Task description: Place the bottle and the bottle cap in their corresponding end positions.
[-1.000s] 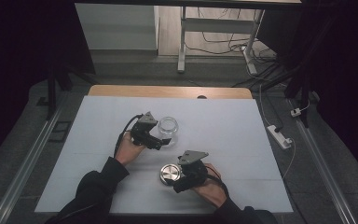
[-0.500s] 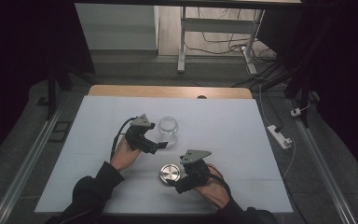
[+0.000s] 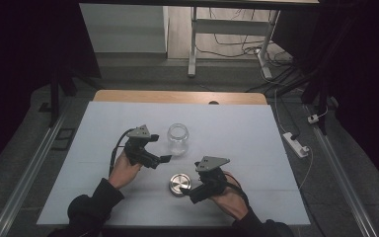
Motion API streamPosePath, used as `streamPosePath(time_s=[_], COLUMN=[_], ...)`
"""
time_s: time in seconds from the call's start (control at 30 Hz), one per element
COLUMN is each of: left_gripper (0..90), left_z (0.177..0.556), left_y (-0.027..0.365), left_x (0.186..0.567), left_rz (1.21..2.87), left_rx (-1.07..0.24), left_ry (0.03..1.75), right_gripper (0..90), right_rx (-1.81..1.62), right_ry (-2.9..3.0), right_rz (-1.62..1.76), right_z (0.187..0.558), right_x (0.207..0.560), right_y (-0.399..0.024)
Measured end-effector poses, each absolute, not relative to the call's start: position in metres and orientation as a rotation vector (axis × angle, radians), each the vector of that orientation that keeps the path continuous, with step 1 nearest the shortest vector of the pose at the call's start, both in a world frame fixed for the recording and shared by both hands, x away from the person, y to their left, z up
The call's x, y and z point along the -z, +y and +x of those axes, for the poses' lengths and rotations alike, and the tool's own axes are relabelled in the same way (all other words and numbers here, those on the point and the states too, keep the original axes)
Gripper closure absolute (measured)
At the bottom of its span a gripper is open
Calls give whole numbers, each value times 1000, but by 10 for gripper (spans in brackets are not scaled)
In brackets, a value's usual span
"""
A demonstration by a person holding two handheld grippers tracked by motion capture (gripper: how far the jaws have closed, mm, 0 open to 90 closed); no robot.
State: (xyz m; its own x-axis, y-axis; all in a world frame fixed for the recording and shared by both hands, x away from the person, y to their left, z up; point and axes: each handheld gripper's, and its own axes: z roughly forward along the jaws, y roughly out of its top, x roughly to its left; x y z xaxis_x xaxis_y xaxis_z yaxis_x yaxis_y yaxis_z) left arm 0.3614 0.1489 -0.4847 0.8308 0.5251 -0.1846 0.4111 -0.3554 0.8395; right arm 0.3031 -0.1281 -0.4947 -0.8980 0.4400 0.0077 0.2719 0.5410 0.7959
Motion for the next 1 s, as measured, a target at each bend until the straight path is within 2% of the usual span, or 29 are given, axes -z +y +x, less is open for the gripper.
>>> streamPosePath(time_s=[0.5, 1.0], left_gripper=[0, 0], left_z=[328, 298], left_y=[162, 175], left_x=[478, 475], left_rz=[1984, 1981], left_rx=[-103, -127], left_ry=[678, 708], right_gripper=[0, 0], right_rx=[-1278, -1281], right_ry=[2551, 2538], right_rz=[597, 641], right_z=[301, 299], right_x=[486, 481], right_y=[-137, -151])
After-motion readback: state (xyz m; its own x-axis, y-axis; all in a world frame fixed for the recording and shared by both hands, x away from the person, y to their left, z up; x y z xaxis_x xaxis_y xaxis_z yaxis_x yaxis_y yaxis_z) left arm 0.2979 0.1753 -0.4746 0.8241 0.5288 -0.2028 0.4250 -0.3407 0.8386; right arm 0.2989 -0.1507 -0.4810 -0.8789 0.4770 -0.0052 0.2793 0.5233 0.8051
